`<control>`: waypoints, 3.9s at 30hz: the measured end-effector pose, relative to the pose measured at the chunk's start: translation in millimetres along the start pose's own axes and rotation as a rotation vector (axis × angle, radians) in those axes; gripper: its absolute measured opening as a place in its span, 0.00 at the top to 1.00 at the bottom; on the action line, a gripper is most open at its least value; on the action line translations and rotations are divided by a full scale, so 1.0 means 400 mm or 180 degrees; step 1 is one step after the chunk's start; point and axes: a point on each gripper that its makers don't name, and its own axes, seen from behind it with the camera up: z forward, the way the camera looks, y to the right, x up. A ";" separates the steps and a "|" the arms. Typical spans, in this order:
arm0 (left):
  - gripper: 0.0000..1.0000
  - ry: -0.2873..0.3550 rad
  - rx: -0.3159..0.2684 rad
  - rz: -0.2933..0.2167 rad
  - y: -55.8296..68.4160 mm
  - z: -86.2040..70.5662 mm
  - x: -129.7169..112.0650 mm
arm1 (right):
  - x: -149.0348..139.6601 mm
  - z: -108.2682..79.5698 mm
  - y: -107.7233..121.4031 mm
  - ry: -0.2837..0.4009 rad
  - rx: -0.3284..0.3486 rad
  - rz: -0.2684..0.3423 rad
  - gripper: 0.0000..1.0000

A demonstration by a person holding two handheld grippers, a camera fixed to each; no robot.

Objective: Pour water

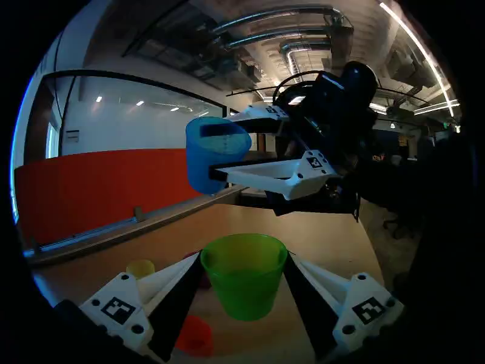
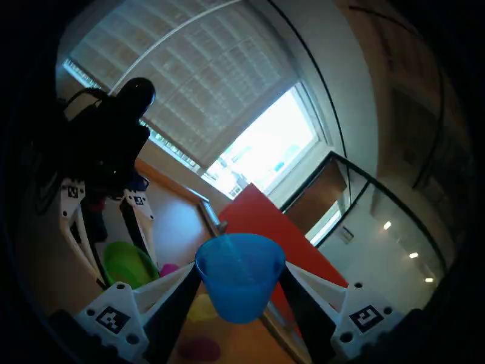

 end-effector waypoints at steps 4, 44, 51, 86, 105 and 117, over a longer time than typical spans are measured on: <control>0.11 -0.0022 0.0006 0.0006 0.000 -0.004 -0.001 | -0.014 -0.008 -0.014 -0.0043 0.0059 0.0491 0.10; 0.11 -0.0517 -0.0053 0.0096 0.032 -0.019 -0.096 | -0.169 -0.078 -0.148 -0.0632 0.0490 0.2158 0.10; 0.11 -0.0745 -0.0103 0.0091 0.043 -0.006 -0.153 | -0.219 -0.086 -0.176 -0.0789 0.0551 0.2199 0.10; 0.11 -0.1577 -0.0406 0.0095 0.079 0.099 -0.347 | -0.386 -0.107 -0.227 -0.1163 0.0656 0.2245 0.10; 0.11 -0.1702 -0.0421 0.0102 0.071 0.094 -0.397 | -0.425 -0.103 -0.227 -0.1234 0.0643 0.2241 0.10; 0.10 -0.1714 -0.0446 0.0072 0.073 0.078 -0.409 | -0.463 -0.090 -0.242 -0.1327 0.0659 0.2208 0.10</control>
